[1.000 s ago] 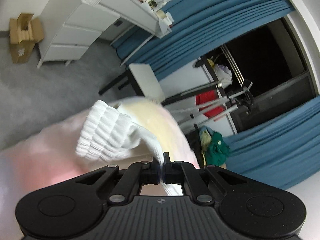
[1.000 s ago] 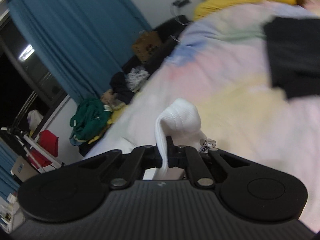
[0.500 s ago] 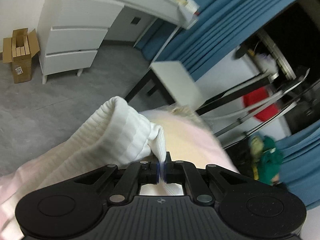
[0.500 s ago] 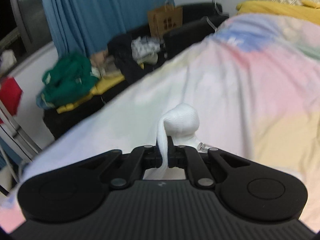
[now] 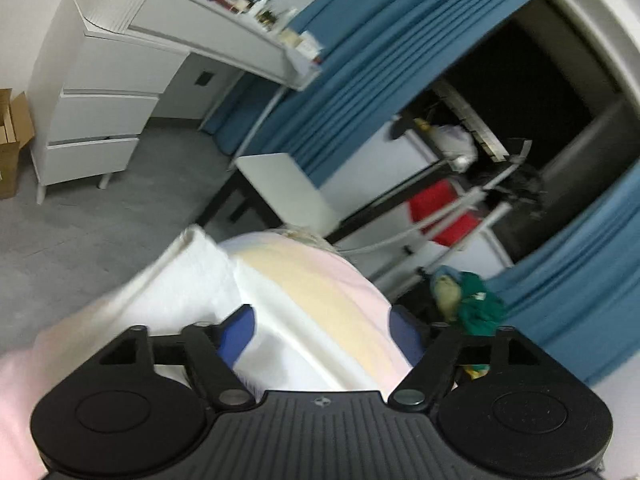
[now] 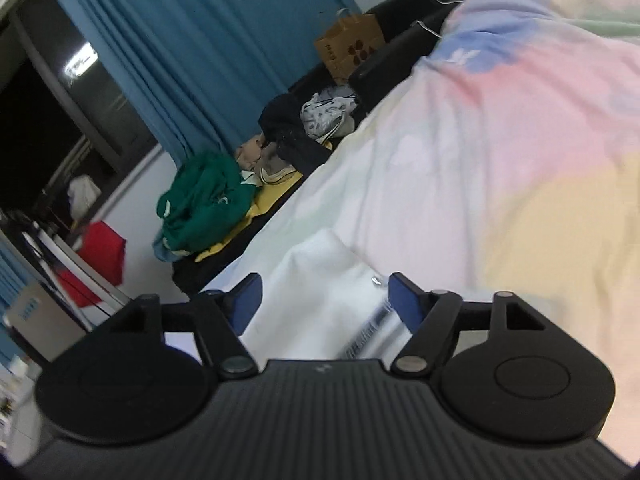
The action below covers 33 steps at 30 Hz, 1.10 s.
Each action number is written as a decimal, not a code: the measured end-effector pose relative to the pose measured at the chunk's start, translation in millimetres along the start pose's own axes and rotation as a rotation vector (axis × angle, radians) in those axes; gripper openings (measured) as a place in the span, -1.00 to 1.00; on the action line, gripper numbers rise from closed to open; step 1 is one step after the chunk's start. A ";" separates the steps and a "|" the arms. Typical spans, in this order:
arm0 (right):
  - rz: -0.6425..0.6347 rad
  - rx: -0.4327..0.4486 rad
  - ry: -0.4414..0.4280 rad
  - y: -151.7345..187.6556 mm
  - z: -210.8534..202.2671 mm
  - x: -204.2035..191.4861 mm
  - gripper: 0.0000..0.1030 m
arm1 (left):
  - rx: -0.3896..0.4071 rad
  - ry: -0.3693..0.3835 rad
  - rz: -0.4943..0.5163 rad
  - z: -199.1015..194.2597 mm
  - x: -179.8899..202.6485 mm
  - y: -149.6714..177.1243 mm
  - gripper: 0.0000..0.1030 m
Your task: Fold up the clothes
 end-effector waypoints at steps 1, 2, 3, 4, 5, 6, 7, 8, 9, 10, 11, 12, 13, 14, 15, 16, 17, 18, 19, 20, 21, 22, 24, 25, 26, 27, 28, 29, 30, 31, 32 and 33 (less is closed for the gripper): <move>0.033 -0.003 -0.029 3.0 -14.3 2.7 0.44 | 0.003 0.022 -0.007 -13.0 -2.9 9.4 0.54; 0.067 -0.012 -0.045 7.1 -26.7 7.1 0.44 | 0.005 0.045 -0.013 -26.0 -5.7 18.8 0.54; 0.100 -0.020 -0.061 11.2 -39.1 11.5 0.44 | 0.003 0.061 -0.027 -37.6 -10.0 28.9 0.54; 0.134 -0.028 -0.077 15.4 -51.4 15.9 0.44 | -0.015 0.059 -0.058 -44.8 -17.7 40.5 0.54; 0.164 -0.033 -0.086 22.4 -62.4 20.4 0.44 | -0.035 0.051 -0.087 -50.2 -25.3 51.5 0.54; 0.201 -0.044 -0.097 31.4 -71.0 27.2 0.44 | -0.057 0.044 -0.122 -53.3 -33.8 62.4 0.56; 0.238 -0.057 -0.109 40.5 -79.3 33.9 0.44 | -0.086 0.038 -0.161 -55.5 -42.6 72.5 0.58; 0.278 -0.082 -0.126 49.9 -83.3 39.5 0.44 | -0.127 0.036 -0.212 -54.8 -51.6 79.1 0.58; 0.316 -0.107 -0.144 59.2 -87.1 45.0 0.44 | -0.163 0.038 -0.259 -52.5 -58.8 82.4 0.58; 0.339 -0.135 -0.165 68.6 -87.6 48.5 0.44 | -0.200 0.039 -0.306 -50.2 -66.0 85.7 0.59; 0.360 -0.162 -0.186 77.9 -88.1 51.9 0.44 | -0.231 0.043 -0.344 -47.5 -72.0 88.8 0.60; 0.363 -0.180 -0.200 85.7 -87.2 53.0 0.44 | -0.248 0.051 -0.355 -42.9 -74.6 91.3 0.61; 0.366 -0.198 -0.200 92.4 -83.5 54.2 0.44 | -0.255 0.054 -0.358 -36.4 -77.3 93.3 0.61; 0.369 -0.214 -0.201 98.9 -79.7 55.4 0.44 | -0.256 0.051 -0.361 -29.2 -79.6 95.0 0.61; 0.390 -0.223 -0.199 103.5 -73.1 57.7 0.44 | -0.254 0.048 -0.365 -21.7 -81.5 97.1 0.61; 0.411 -0.231 -0.196 108.1 -66.4 59.9 0.43 | -0.243 0.048 -0.364 -13.2 -81.8 99.4 0.61; 0.431 -0.239 -0.195 112.7 -59.7 62.1 0.41 | -0.229 0.046 -0.351 -4.8 -80.2 99.4 0.61; 0.435 -0.238 -0.201 116.1 -52.0 62.7 0.40 | -0.208 0.046 -0.336 3.1 -77.7 98.5 0.61; 0.420 -0.227 -0.219 116.5 -43.3 61.4 0.41 | -0.170 0.051 -0.316 9.5 -73.1 95.0 0.60; 0.405 -0.216 -0.237 116.7 -34.6 60.1 0.44 | -0.131 0.056 -0.296 15.9 -68.4 91.5 0.60; 0.396 -0.195 -0.252 114.2 -26.6 59.1 0.44 | -0.096 0.060 -0.276 22.5 -64.0 88.4 0.56; 0.386 -0.175 -0.268 111.6 -18.6 58.1 0.44 | -0.071 0.058 -0.257 29.7 -61.4 86.6 0.48; 0.380 -0.126 -0.292 106.0 -3.8 58.6 0.43 | -0.034 0.047 -0.229 42.5 -61.0 83.2 0.23; 0.372 -0.100 -0.296 102.9 2.7 59.5 0.40 | -0.022 0.048 -0.236 47.2 -63.2 82.3 0.05; 0.365 -0.074 -0.300 99.8 9.1 60.2 0.30 | -0.010 0.049 -0.243 51.9 -65.4 81.3 -0.01; 0.353 -0.057 -0.294 95.9 15.3 60.0 0.24 | 0.001 0.053 -0.250 56.2 -67.2 80.4 -0.13; 0.343 -0.040 -0.289 92.0 21.4 59.8 0.10 | 0.010 0.069 -0.255 59.0 -67.7 79.1 -0.25; 0.350 -0.022 -0.288 87.1 25.6 61.2 -0.22 | 0.015 0.086 -0.263 60.9 -68.3 77.0 -0.32; 0.354 -0.010 -0.280 82.7 28.6 62.2 -0.44 | 0.016 0.103 -0.276 62.0 -68.5 74.9 -0.40; 0.351 -0.005 -0.255 79.7 31.6 62.0 -0.68 | 0.016 0.118 -0.285 62.7 -67.5 72.0 -0.46; 0.335 -0.005 -0.239 78.1 32.1 60.1 -0.75 | 0.017 0.132 -0.292 62.3 -66.3 69.2 -0.49; 0.319 -0.004 -0.223 76.5 32.3 58.1 -0.76 | 0.017 0.144 -0.290 59.3 -64.6 66.4 -0.54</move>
Point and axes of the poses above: each gripper's, at about its wrist camera, not at the fingertips, and z roughly the way its jaws point, x to its right, y to its underside, the point moved 3 cm from there along z, roughly the way its jaws point, and after that the axes turned 9 degrees about -y, right-handed, at the moved point
